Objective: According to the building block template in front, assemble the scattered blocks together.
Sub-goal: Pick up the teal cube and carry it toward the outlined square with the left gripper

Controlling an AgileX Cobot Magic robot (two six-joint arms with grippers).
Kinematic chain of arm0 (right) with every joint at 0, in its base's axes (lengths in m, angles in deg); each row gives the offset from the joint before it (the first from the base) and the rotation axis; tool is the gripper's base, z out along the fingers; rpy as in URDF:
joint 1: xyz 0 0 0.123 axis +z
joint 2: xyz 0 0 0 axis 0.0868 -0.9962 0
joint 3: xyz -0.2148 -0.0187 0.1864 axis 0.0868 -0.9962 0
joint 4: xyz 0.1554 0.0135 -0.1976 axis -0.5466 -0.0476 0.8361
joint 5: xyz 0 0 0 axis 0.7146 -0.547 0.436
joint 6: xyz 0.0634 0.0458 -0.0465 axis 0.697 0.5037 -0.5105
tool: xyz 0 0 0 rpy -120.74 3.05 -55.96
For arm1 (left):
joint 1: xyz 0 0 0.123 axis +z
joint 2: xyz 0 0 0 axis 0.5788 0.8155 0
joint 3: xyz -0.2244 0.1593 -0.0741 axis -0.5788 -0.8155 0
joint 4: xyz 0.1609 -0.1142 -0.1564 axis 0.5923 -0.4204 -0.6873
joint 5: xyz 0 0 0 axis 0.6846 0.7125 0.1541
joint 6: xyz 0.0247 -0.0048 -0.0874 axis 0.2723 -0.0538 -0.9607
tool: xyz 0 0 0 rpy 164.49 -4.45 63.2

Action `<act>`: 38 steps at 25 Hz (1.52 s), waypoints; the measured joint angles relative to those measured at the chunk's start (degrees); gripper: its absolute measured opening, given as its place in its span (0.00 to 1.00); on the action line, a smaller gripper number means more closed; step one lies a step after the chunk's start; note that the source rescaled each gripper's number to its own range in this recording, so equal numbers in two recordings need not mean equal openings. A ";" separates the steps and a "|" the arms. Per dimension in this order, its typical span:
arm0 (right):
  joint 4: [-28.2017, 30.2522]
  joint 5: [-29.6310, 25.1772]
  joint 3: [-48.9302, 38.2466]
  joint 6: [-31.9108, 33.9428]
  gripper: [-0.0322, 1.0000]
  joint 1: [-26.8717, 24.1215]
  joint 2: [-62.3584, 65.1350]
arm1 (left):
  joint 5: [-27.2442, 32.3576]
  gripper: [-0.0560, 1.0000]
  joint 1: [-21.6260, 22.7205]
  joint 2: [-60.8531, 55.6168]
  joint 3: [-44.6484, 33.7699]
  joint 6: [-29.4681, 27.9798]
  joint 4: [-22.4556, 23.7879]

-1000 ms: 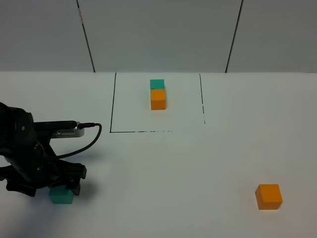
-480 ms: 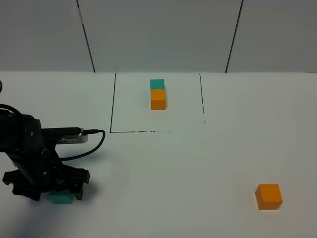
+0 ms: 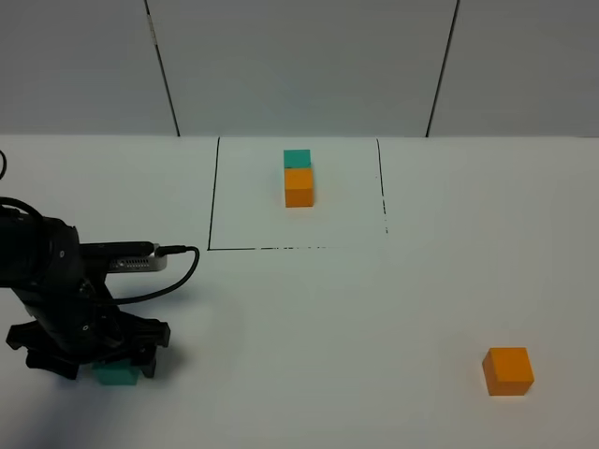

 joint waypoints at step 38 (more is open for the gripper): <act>0.00 0.00 0.00 0.00 0.03 0.00 0.00 | 2.05 0.05 0.05 1.63 1.76 3.16 3.22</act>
